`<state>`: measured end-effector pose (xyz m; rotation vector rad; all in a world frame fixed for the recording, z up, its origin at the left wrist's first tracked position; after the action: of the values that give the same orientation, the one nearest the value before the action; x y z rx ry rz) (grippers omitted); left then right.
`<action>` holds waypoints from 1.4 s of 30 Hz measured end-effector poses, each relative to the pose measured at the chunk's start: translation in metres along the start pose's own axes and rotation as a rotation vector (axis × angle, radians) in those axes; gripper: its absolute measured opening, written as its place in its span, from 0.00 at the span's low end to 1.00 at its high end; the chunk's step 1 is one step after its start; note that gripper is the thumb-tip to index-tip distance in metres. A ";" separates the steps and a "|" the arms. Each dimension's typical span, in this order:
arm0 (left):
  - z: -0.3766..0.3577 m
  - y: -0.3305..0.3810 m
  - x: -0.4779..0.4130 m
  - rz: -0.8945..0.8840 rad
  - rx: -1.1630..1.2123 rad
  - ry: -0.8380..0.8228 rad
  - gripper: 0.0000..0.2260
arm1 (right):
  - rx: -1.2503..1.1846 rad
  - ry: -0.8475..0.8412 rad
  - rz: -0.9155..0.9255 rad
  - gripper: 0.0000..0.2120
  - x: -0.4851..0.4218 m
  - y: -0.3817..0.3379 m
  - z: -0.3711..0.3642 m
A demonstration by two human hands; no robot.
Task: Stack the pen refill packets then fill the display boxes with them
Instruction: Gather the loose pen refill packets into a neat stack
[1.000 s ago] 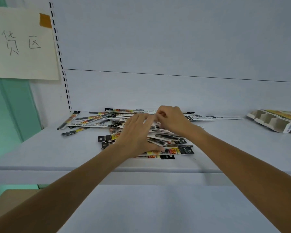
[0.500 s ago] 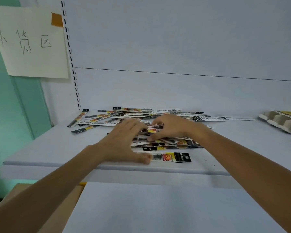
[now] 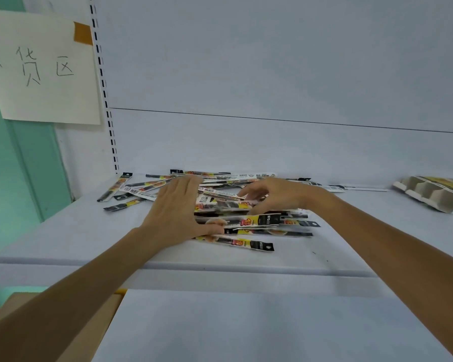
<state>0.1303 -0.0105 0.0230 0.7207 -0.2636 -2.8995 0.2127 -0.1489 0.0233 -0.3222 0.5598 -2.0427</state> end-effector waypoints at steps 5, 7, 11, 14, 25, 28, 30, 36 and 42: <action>0.001 0.042 0.015 -0.300 -0.046 0.055 0.37 | -0.146 0.255 -0.016 0.13 -0.006 0.000 0.019; -0.008 0.051 0.018 -0.340 -0.040 -0.066 0.30 | -0.049 0.351 -0.035 0.17 -0.014 0.003 0.025; -0.029 0.050 0.019 -0.333 -0.052 -0.328 0.33 | 0.133 0.220 -0.092 0.23 -0.037 0.018 0.007; -0.032 0.049 0.018 -0.334 -0.107 -0.350 0.36 | 0.173 0.115 -0.122 0.23 -0.052 0.025 -0.007; -0.001 0.040 0.018 -0.434 0.176 -0.020 0.16 | 0.219 0.055 -0.038 0.07 -0.068 0.019 -0.001; -0.008 0.041 0.019 -0.475 0.126 -0.083 0.14 | 0.151 0.035 -0.083 0.12 -0.064 0.021 -0.001; -0.011 0.041 0.016 -0.478 0.087 -0.122 0.18 | 0.142 0.059 -0.089 0.09 -0.067 0.022 -0.002; -0.010 0.042 0.012 -0.431 0.128 -0.119 0.18 | 0.103 0.153 -0.036 0.16 -0.070 0.015 0.003; -0.001 0.050 0.017 -0.532 0.195 -0.003 0.11 | 0.313 0.161 0.050 0.07 -0.094 0.003 0.002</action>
<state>0.1200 -0.0620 0.0247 0.9418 -0.4153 -3.4083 0.2636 -0.0698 0.0229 0.0416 0.3326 -2.0804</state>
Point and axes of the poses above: each hand's wrist, its own x-axis away from the middle knuckle, its own z-axis out of the back of the hand, y = z × x, the point moved 9 cm from there along -x, towards the middle knuckle, and after that the axes turned 13 degrees about z, right-handed, at the moved point
